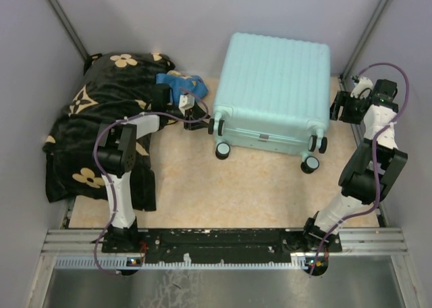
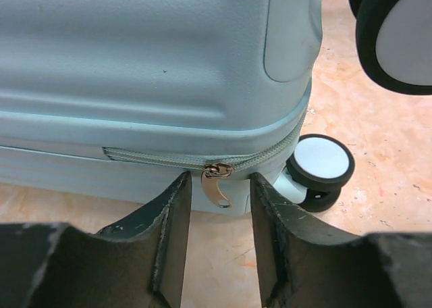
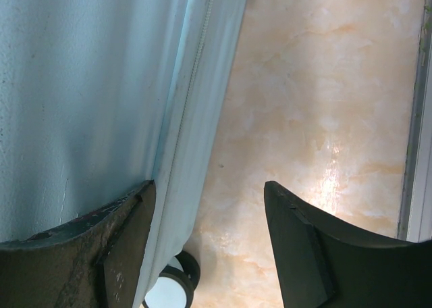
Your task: Pack the luggage
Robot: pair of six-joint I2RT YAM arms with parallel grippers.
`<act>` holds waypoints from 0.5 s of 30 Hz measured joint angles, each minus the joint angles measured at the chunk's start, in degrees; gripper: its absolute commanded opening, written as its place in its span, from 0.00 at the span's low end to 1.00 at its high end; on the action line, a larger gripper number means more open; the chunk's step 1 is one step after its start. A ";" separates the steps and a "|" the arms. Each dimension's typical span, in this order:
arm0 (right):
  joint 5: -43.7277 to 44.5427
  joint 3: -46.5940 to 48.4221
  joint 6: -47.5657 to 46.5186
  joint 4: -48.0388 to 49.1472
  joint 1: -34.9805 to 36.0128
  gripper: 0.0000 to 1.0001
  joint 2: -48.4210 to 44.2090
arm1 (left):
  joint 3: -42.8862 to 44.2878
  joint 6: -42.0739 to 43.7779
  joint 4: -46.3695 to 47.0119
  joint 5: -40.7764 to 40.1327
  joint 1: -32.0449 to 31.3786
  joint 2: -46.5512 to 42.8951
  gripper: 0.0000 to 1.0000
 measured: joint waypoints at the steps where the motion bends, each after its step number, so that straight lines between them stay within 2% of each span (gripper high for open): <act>1: 0.02 0.02 0.00 0.00 0.00 0.67 0.00 | 1.01 0.72 -1.77 1.03 0.04 0.55 0.38; 5: 0.02 0.02 0.00 -0.02 0.00 0.67 0.00 | 3.15 4.04 -7.91 2.60 0.15 1.18 0.32; 11: 0.02 0.02 -0.02 -0.02 0.00 0.67 0.00 | 3.48 9.35 -11.80 2.23 0.15 1.09 0.31; 13: 0.02 0.02 -0.02 -0.02 0.00 0.67 0.00 | 3.26 10.05 -12.13 1.88 0.13 0.85 0.37; 15: 0.02 0.02 0.00 0.00 0.00 0.67 0.00 | 3.02 10.27 -12.17 1.75 0.07 0.59 0.55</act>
